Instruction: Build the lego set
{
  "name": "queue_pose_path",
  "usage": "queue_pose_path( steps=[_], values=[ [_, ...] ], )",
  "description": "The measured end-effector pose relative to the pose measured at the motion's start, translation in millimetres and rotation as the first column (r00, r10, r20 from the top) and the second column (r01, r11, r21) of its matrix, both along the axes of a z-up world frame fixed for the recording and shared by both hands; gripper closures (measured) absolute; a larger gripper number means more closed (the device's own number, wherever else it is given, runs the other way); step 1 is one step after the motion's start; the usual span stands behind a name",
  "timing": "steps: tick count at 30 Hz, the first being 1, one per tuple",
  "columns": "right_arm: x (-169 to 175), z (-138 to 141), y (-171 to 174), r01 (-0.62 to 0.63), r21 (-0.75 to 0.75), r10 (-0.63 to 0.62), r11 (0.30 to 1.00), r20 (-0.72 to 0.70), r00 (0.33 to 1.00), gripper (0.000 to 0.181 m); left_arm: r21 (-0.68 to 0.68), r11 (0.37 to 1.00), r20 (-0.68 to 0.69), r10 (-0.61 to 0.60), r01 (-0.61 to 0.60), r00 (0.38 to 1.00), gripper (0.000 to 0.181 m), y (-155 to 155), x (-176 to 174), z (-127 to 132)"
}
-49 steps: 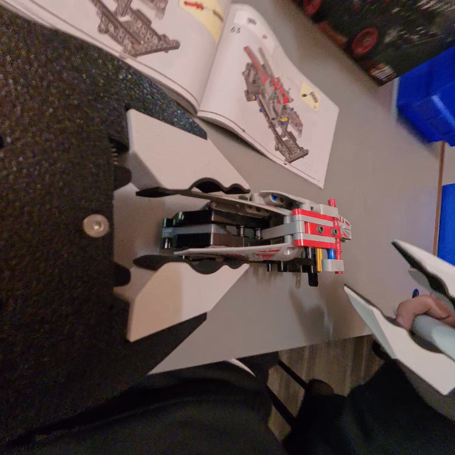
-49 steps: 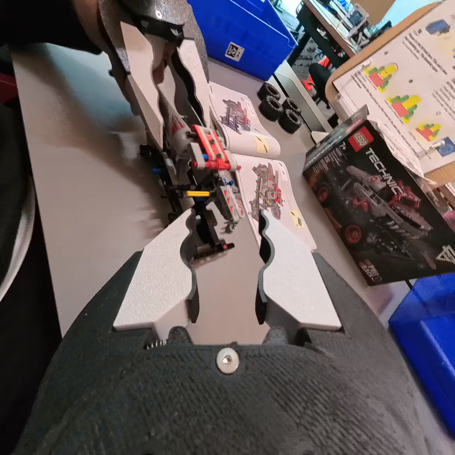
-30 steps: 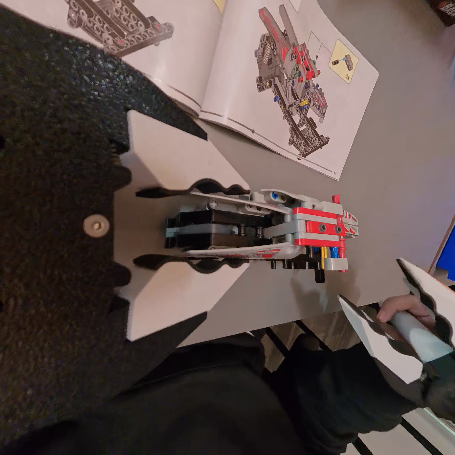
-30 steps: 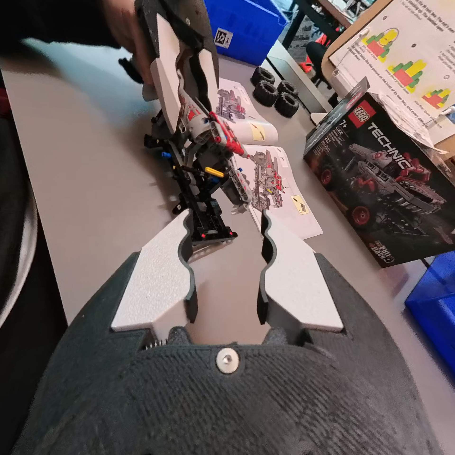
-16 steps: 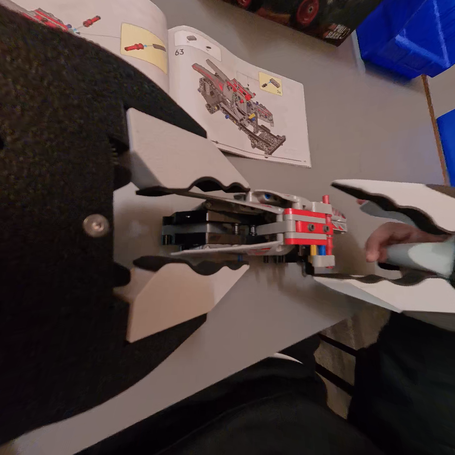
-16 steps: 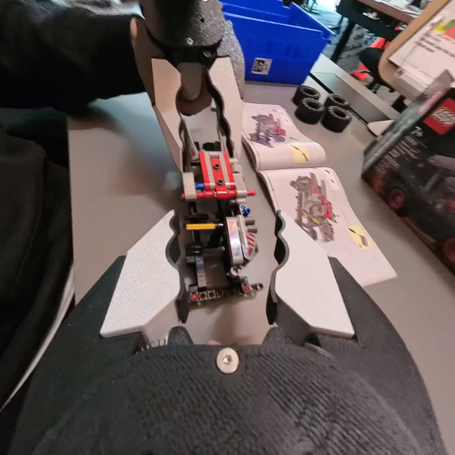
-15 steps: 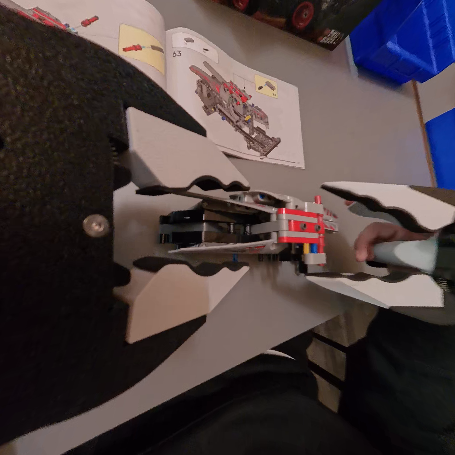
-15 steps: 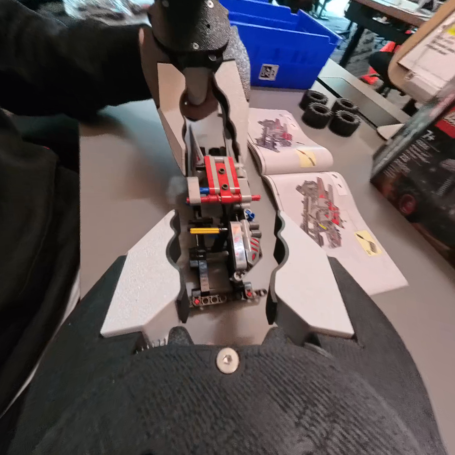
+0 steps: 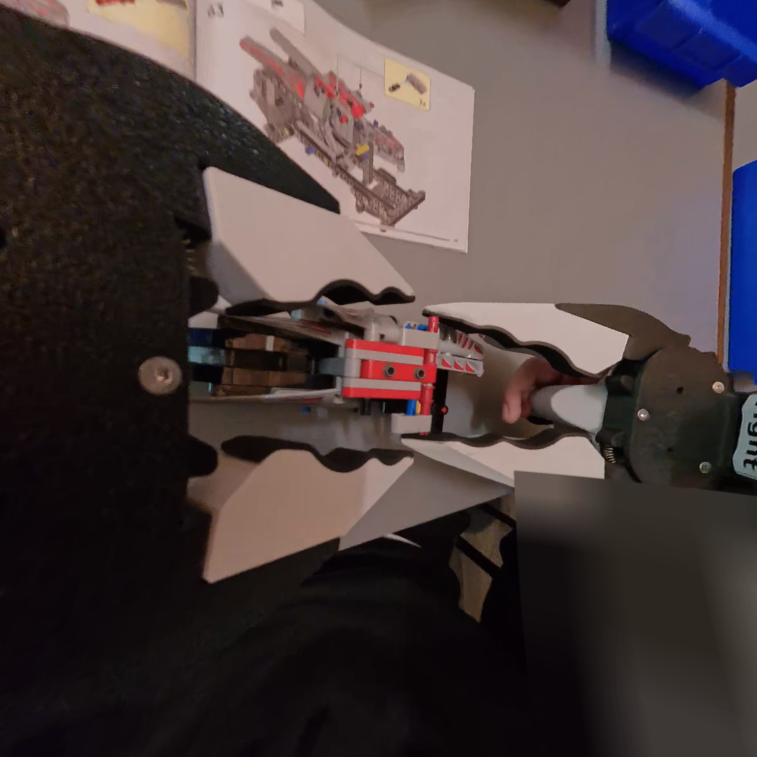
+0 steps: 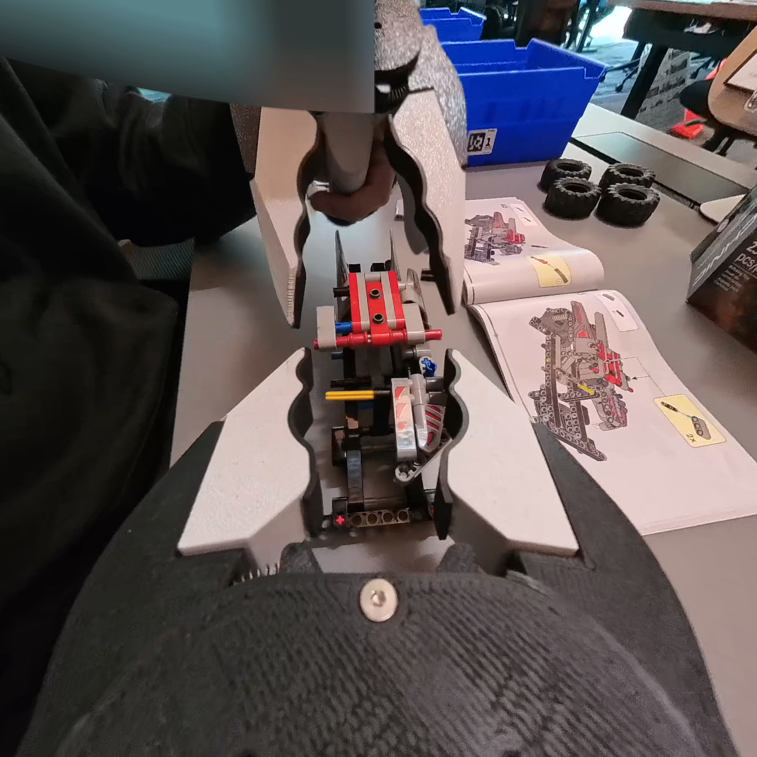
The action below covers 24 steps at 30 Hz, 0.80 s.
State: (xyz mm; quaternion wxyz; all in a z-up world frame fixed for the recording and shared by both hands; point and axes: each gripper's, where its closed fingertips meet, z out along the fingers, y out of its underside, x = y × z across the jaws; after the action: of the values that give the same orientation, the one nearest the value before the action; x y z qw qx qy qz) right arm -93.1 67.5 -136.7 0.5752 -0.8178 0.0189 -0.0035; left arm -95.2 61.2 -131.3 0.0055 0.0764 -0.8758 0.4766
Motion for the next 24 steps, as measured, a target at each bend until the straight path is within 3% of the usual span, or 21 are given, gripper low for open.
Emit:
queue_pose_path(
  steps=[2,6,14,24],
  values=[
    [-0.5,-0.5,0.6,-0.001,0.016,0.001,1.0,0.007,1.0,0.121,0.016,1.0,-0.031,0.017,-0.017,0.999,0.122,-0.9,2.4,-5.0],
    [-1.2,-0.1,3.5,-0.008,0.044,0.008,0.999,-0.01,1.0,0.124,0.008,1.0,-0.059,-0.002,0.003,0.998,0.123,-1.8,1.4,-6.4],
    [-0.4,1.6,5.7,-0.01,0.072,0.015,0.997,-0.07,0.997,0.128,0.102,0.993,0.035,-0.069,0.065,0.997,0.131,1.8,1.9,-4.3],
    [-4.2,2.1,5.0,-0.022,0.077,0.027,0.997,-0.067,0.997,0.131,0.105,0.99,0.064,-0.102,0.095,0.993,0.126,5.9,-2.5,3.4]
  ],
)
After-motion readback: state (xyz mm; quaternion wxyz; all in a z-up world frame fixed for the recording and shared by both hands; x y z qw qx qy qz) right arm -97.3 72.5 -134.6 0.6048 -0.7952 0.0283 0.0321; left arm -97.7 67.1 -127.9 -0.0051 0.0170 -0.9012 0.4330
